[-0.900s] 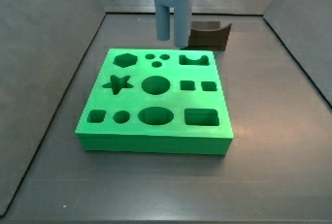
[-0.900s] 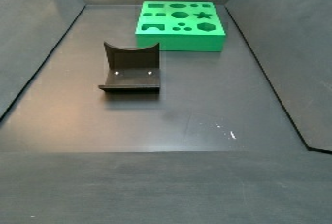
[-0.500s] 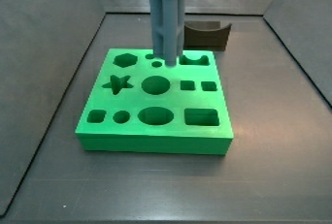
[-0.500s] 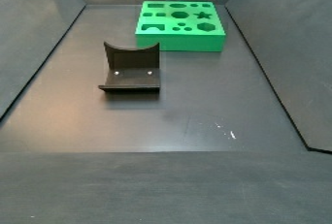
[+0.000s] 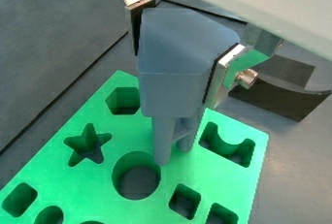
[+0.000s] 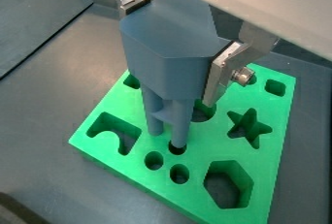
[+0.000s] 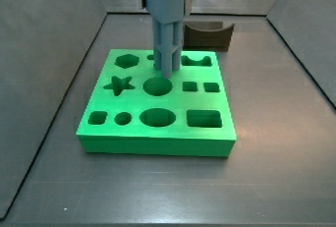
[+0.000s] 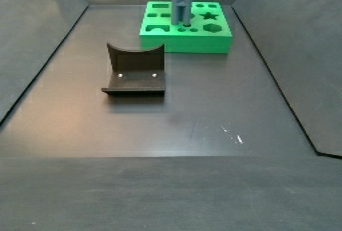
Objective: Insert the 3 prong object.
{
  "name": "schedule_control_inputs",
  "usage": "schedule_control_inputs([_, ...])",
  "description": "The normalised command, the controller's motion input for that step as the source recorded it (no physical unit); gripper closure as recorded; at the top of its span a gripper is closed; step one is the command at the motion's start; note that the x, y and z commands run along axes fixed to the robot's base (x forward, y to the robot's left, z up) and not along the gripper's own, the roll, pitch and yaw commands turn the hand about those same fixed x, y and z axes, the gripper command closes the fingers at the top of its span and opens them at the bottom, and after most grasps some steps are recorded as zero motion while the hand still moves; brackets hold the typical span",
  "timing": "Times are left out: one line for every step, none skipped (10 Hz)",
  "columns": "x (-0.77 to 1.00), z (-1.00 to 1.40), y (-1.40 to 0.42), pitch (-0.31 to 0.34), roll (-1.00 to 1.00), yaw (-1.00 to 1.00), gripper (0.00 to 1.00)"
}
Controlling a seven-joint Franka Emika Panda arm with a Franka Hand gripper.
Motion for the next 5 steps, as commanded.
schedule_control_inputs([-0.11, -0.12, 0.77, 0.000, -0.10, -0.13, 1.00])
schedule_control_inputs([-0.17, -0.06, 0.66, 0.000, -0.06, -0.05, 1.00])
schedule_control_inputs([-0.13, 0.02, 0.70, 0.009, -0.15, -0.08, 1.00])
schedule_control_inputs([-0.02, 0.21, 0.74, 0.020, -0.26, -0.04, 1.00])
schedule_control_inputs([-0.09, 0.07, 0.68, 0.000, -0.33, -0.04, 1.00])
